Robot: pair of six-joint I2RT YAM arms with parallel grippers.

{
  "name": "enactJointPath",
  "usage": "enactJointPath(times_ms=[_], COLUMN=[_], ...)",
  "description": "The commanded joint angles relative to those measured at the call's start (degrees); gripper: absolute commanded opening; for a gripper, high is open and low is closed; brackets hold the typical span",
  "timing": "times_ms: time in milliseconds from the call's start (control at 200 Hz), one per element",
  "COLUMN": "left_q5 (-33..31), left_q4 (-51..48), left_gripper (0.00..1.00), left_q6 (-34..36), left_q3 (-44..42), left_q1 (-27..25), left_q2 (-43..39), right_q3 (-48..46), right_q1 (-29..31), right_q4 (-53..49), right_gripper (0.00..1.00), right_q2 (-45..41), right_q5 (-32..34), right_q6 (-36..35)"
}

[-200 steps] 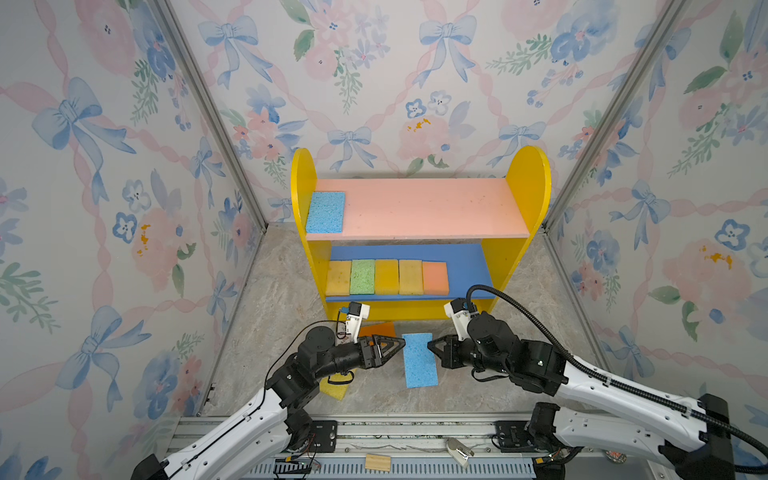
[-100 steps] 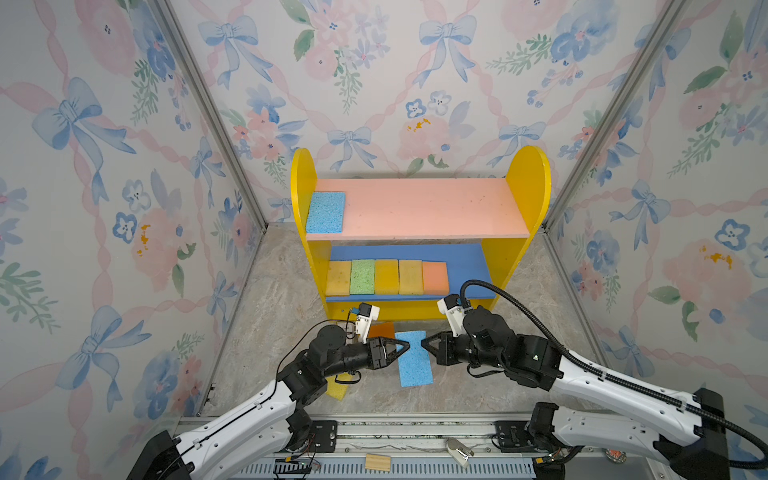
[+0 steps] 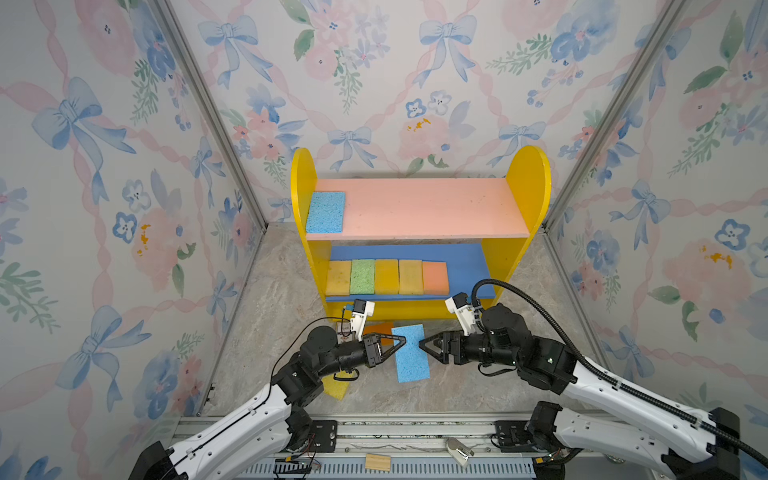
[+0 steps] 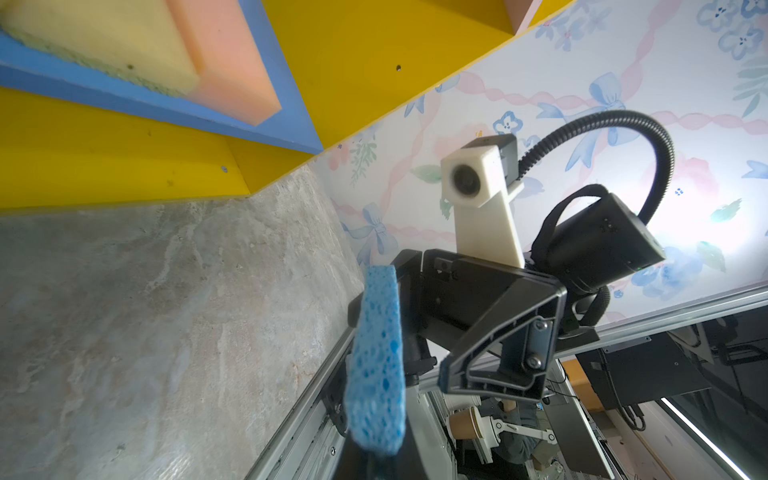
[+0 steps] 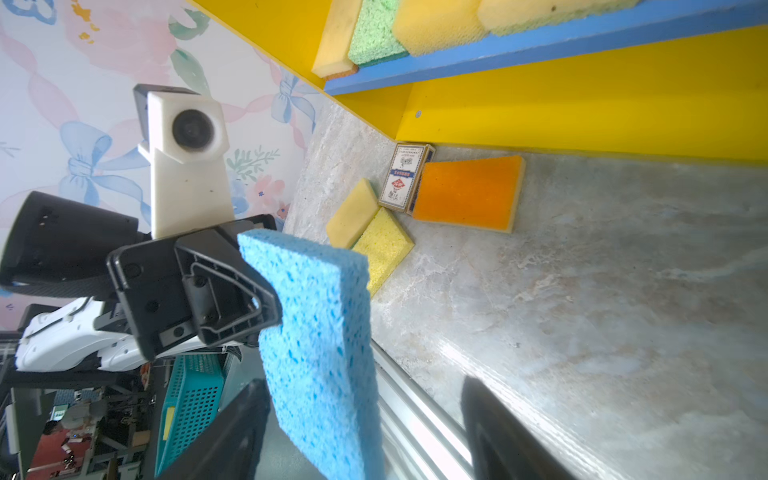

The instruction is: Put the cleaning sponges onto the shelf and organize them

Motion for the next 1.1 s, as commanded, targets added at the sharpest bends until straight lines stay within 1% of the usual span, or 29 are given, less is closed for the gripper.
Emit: enactJointPath(times_ms=[0, 90, 245, 345, 460, 630, 690, 735, 745, 765, 810, 840, 900, 980, 1030, 1060, 1090], left_q5=[3.0, 4.1, 4.7, 5.0, 5.2, 5.7, 5.6, 5.7, 5.9, 6.0, 6.5, 7.0, 7.3, 3.2, 0.8, -0.6, -2.2], left_q4=[4.0, 4.7, 5.4, 5.4, 5.4, 5.4, 5.4, 5.4, 5.4, 5.4, 5.2, 4.6, 0.0, -16.1, -23.1, -26.1, -28.8], left_gripper=[0.0, 0.0, 0.0, 0.0, 0.0, 0.0, 0.0, 0.0, 0.02, 0.1, 0.33, 0.42, 0.58, 0.8, 0.88, 0.92, 0.96], left_q6=[-1.8, -2.4, -2.5, -2.8, -3.2, -3.6, -3.6, -3.6, -3.6, -3.5, -3.3, -2.9, -0.5, 8.1, 12.7, 14.2, 15.3], left_q3=[2.2, 3.3, 4.4, 4.1, 3.9, 3.8, 3.9, 3.9, 4.0, 4.0, 3.9, 4.0, 4.5, 8.1, 9.8, 10.5, 11.1], left_q1=[1.2, 2.1, 2.5, 3.6, 4.4, 5.0, 5.0, 5.1, 5.1, 5.2, 5.5, 5.9, 7.6, 10.0, 11.5, 12.2, 13.0], left_q2=[-0.2, 0.1, 0.5, 0.2, 0.0, 0.2, 0.4, 0.4, 0.5, 0.4, 0.2, -0.1, -1.6, -4.0, -5.5, -5.7, -8.1], right_q3=[-2.9, -4.0, -4.9, -5.1, -5.2, -5.0, -4.8, -4.5, -4.3, -4.0, -3.0, -2.0, 0.5, 5.2, 8.0, 9.6, 11.1], right_q1=[-0.5, -0.5, -0.6, -0.5, -0.4, -0.3, -0.2, -0.1, 0.0, 0.0, 0.3, 0.5, 1.0, 2.6, 3.4, 4.2, 4.7], right_q4=[6.4, 8.6, 10.7, 11.8, 12.4, 11.9, 11.8, 11.3, 11.1, 10.5, 8.5, 6.8, 2.0, -6.6, -10.7, -12.9, -14.4], right_gripper=[0.75, 0.71, 0.61, 0.52, 0.39, 0.15, 0.09, 0.07, 0.07, 0.06, 0.04, 0.03, 0.02, 0.0, 0.0, 0.0, 0.0], right_q2=[-2.3, -2.8, -2.7, -2.2, -2.3, -3.1, -3.2, -3.3, -3.3, -3.4, -3.4, -3.6, -4.0, -3.9, -3.8, -3.6, -3.5], right_q5=[-8.6, -11.0, -11.8, -12.2, -12.4, -11.5, -11.3, -10.8, -10.7, -10.4, -9.5, -8.7, -5.8, -1.2, 1.1, 2.4, 3.1], right_q6=[0.9, 1.7, 2.4, 3.0, 3.4, 3.5, 3.6, 3.4, 3.3, 3.2, 2.3, 1.6, -0.6, -4.3, -5.9, -6.7, -7.3])
